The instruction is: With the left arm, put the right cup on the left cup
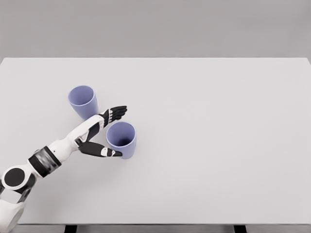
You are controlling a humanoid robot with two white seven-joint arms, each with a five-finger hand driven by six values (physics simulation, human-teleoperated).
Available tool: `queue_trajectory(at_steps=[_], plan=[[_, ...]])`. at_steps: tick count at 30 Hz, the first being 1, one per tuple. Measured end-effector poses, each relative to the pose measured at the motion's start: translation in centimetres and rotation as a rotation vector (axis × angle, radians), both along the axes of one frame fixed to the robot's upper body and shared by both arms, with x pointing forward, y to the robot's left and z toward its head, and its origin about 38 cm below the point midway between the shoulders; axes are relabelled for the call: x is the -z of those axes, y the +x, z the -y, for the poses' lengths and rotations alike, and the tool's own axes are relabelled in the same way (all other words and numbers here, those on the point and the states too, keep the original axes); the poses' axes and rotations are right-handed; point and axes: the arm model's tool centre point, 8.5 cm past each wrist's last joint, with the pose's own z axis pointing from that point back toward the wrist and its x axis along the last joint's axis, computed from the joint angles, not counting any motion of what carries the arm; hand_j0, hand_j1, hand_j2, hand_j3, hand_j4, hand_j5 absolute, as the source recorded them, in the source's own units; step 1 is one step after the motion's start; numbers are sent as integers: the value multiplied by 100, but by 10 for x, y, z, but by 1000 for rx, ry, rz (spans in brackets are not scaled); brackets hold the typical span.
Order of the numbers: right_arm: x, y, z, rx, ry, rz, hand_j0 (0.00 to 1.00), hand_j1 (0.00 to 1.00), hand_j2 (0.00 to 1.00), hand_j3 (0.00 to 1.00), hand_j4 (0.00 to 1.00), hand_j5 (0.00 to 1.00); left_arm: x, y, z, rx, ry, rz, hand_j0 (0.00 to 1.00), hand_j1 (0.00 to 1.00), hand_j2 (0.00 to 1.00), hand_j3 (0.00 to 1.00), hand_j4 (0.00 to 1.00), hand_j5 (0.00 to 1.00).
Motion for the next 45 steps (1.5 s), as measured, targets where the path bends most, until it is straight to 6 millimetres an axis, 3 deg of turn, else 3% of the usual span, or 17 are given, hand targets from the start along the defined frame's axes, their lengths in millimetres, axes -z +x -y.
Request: queue_trajectory(at_steps=[16,20,23,29,36,45], plan=[[0,0,0,0,0,0,100,100,100,100,100,100,6,0,5,2,-27,-29,100,100,100,100,100,100],[0,0,0,0,0,0,100,100,100,100,100,100,6,-1,5,2,-29,-35,91,91,91,91,91,91],[0,0,0,0,0,0,100,100,100,100,100,100,6,-1,5,2,-27,-35,74,74,74,74,74,74],[0,0,0,0,0,0,100,100,100,100,100,100,8,-1,5,-1,-12,-31,64,64,64,64,64,64],[0,0,0,0,0,0,100,100,100,100,100,100,6,-2,6,1,-9,-22,64,64,64,64,64,64],[0,0,0,0,0,0,100,100,100,100,100,100,-15,4,8,9,-11,7,64,64,64,64,64,64]])
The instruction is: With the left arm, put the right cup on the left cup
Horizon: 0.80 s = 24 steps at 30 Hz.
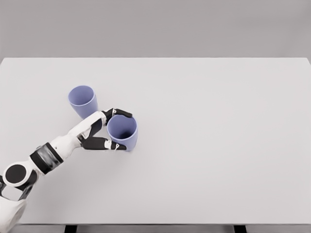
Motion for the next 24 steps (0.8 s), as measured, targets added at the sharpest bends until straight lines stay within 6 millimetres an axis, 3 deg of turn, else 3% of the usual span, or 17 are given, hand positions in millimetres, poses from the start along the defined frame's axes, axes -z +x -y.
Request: queue_trajectory(at_steps=[24], plan=[[0,0,0,0,0,0,100,100,100,100,100,100,-38,17,-20,-57,-52,40,65,65,65,65,65,65]])
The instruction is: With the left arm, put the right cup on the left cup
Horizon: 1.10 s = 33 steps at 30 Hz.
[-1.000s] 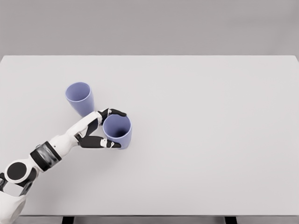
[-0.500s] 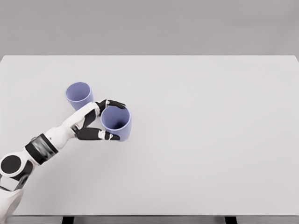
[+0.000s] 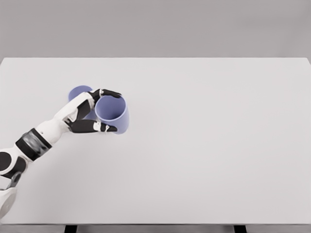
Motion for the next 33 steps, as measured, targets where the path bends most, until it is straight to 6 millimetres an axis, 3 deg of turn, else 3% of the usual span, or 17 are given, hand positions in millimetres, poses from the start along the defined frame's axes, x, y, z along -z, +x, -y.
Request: queue_trajectory(at_steps=[33], plan=[[0,0,0,0,0,0,100,100,100,100,100,100,-51,17,-42,-64,-30,89,65,65,65,65,65,65]])
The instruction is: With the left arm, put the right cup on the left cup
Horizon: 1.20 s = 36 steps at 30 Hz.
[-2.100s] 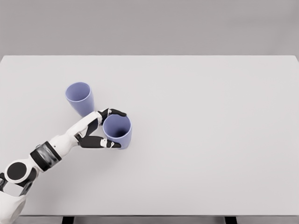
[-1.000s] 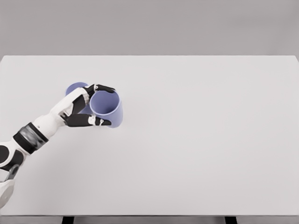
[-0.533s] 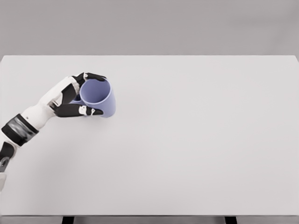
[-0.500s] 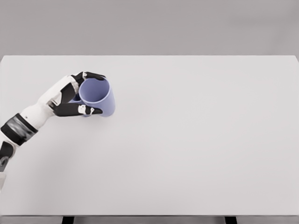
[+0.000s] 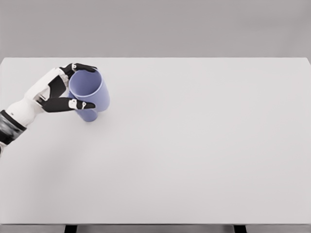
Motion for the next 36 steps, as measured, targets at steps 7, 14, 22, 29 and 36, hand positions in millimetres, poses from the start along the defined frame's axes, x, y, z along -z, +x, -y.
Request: queue_trajectory(at_steps=[7,14,22,29,36], plan=[[0,0,0,0,0,0,100,100,100,100,100,100,-11,4,-5,-12,-1,26,65,65,65,65,65,65],[0,0,0,0,0,0,100,100,100,100,100,100,-18,8,-11,-33,2,22,65,65,65,65,65,65],[0,0,0,0,0,0,100,100,100,100,100,100,-24,13,-18,-54,7,22,65,65,65,65,65,65],[0,0,0,0,0,0,100,100,100,100,100,100,-23,16,-25,-76,8,12,65,65,65,65,65,65],[0,0,0,0,0,0,100,100,100,100,100,100,-20,19,-36,-102,19,-6,65,65,65,65,65,65]])
